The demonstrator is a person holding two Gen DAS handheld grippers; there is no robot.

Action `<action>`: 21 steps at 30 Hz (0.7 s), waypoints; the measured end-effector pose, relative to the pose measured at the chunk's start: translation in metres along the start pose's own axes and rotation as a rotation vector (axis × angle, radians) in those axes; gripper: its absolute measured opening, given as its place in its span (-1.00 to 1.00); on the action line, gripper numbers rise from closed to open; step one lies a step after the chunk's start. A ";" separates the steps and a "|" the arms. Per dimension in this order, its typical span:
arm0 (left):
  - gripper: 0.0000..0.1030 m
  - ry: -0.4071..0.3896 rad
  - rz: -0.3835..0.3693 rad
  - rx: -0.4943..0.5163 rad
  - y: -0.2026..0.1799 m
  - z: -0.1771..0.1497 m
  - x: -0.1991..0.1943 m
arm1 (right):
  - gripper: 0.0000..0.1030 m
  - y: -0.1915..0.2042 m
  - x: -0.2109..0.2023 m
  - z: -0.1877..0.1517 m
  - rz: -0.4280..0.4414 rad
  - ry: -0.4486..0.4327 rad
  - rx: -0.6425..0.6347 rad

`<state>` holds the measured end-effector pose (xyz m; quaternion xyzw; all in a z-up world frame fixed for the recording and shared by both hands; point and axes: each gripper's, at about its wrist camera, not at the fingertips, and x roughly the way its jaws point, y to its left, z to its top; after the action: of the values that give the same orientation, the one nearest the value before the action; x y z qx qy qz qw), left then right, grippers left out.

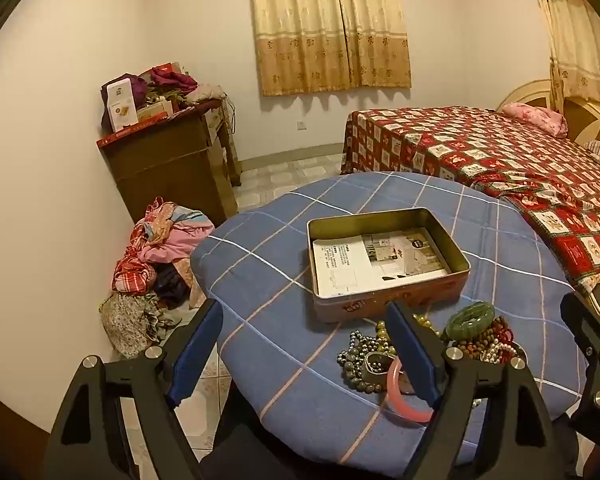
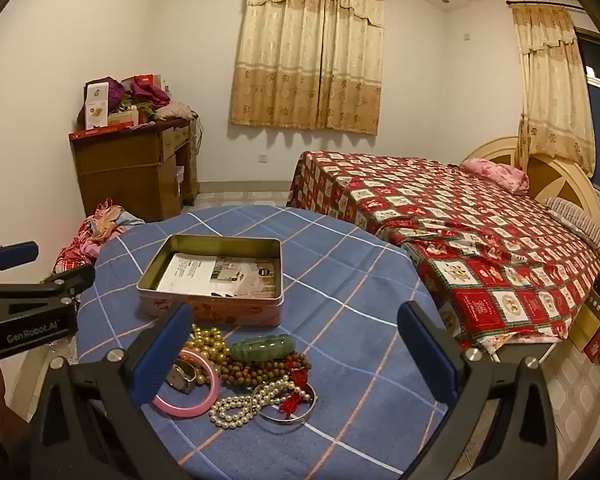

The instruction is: Organize jewelry

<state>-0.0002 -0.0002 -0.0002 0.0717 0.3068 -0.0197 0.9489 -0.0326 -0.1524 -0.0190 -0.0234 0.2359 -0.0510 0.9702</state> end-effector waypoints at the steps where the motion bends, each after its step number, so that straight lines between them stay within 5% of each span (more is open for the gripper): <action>1: 0.62 -0.002 -0.009 -0.015 0.001 0.000 0.000 | 1.00 0.000 0.000 0.000 0.001 0.005 -0.001; 21: 0.62 0.006 0.000 -0.002 0.002 -0.003 0.005 | 1.00 0.004 0.001 0.000 0.008 0.007 0.002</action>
<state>0.0026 0.0025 -0.0052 0.0708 0.3097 -0.0191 0.9480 -0.0319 -0.1485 -0.0198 -0.0212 0.2393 -0.0474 0.9696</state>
